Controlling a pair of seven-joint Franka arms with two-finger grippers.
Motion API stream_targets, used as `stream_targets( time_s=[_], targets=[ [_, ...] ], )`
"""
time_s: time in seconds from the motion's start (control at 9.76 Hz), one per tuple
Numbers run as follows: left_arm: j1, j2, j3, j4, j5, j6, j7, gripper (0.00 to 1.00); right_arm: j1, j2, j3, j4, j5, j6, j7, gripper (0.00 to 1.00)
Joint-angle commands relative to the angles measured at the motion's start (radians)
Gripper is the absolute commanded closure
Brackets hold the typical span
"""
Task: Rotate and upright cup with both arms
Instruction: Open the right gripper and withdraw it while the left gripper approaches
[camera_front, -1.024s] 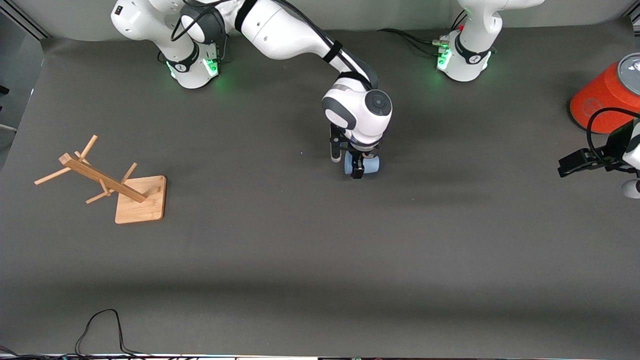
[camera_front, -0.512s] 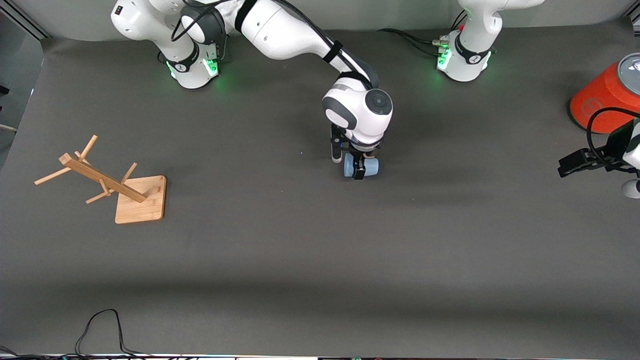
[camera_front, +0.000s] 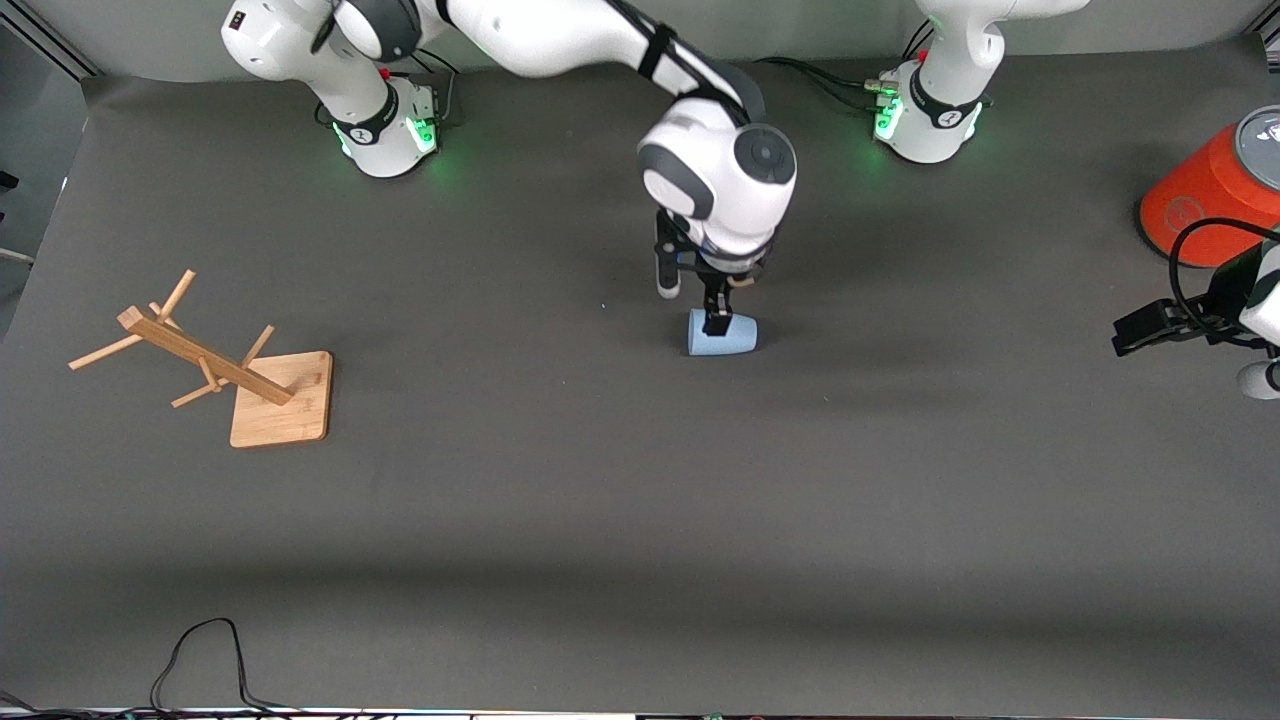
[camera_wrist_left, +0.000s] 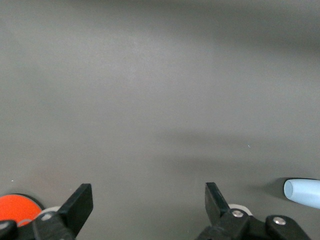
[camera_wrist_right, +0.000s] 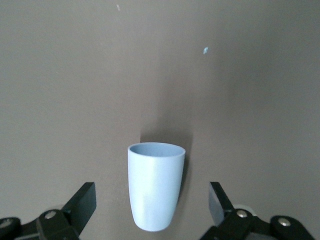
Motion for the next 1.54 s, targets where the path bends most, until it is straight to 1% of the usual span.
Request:
stream_targets(
  time_s=[0.0, 0.2, 0.31, 0.51, 0.61, 0.72, 0.82, 0.92, 1.13, 1.23, 1.33, 1.43],
  targets=[
    [-0.007, 0.012, 0.005, 0.032, -0.001, -0.022, 0.009, 0.0, -0.044, -0.133, -0.009, -0.029, 0.012, -0.155, -0.228, 0.0],
    [-0.007, 0.012, 0.005, 0.032, -0.001, -0.02, 0.009, 0.0, -0.157, -0.247, -0.013, -0.032, 0.012, -0.328, -0.474, 0.0],
    [-0.008, 0.012, 0.005, 0.032, -0.001, -0.017, 0.009, 0.0, -0.218, -0.322, -0.014, -0.067, 0.012, -0.378, -0.622, 0.0],
    [-0.013, 0.017, 0.003, 0.034, -0.021, -0.012, 0.002, 0.0, -0.332, -0.475, -0.016, -0.188, 0.004, -0.39, -0.857, 0.0],
    [-0.031, 0.023, 0.003, 0.032, -0.021, -0.017, -0.001, 0.0, -0.394, -0.543, -0.017, -0.245, 0.003, -0.39, -0.992, 0.0],
    [-0.075, 0.026, 0.003, 0.034, -0.019, -0.021, -0.013, 0.0, -0.45, -0.595, -0.023, -0.291, 0.003, -0.39, -1.135, 0.0],
    [-0.133, 0.026, 0.003, 0.035, -0.013, -0.022, -0.053, 0.0, -0.529, -0.644, -0.02, -0.332, 0.001, -0.389, -1.258, 0.0],
    [-0.181, 0.034, 0.003, 0.043, -0.012, -0.017, -0.155, 0.0, -0.613, -0.681, -0.013, -0.366, 0.001, -0.383, -1.399, 0.0],
    [-0.304, 0.09, 0.003, 0.129, -0.007, -0.028, -0.338, 0.0, -0.759, -0.738, -0.008, -0.426, 0.001, -0.343, -1.704, 0.0],
    [-0.35, 0.122, 0.005, 0.168, -0.006, -0.037, -0.392, 0.0, -0.827, -0.759, -0.005, -0.458, 0.001, -0.314, -1.825, 0.0],
    [-0.399, 0.161, 0.005, 0.211, 0.002, -0.038, -0.45, 0.0, -0.882, -0.773, 0.009, -0.483, 0.001, -0.28, -1.943, 0.0],
    [-0.451, 0.197, 0.005, 0.241, 0.031, -0.037, -0.521, 0.0, -0.969, -0.779, 0.054, -0.492, 0.001, -0.26, -2.057, 0.0]
  ],
)
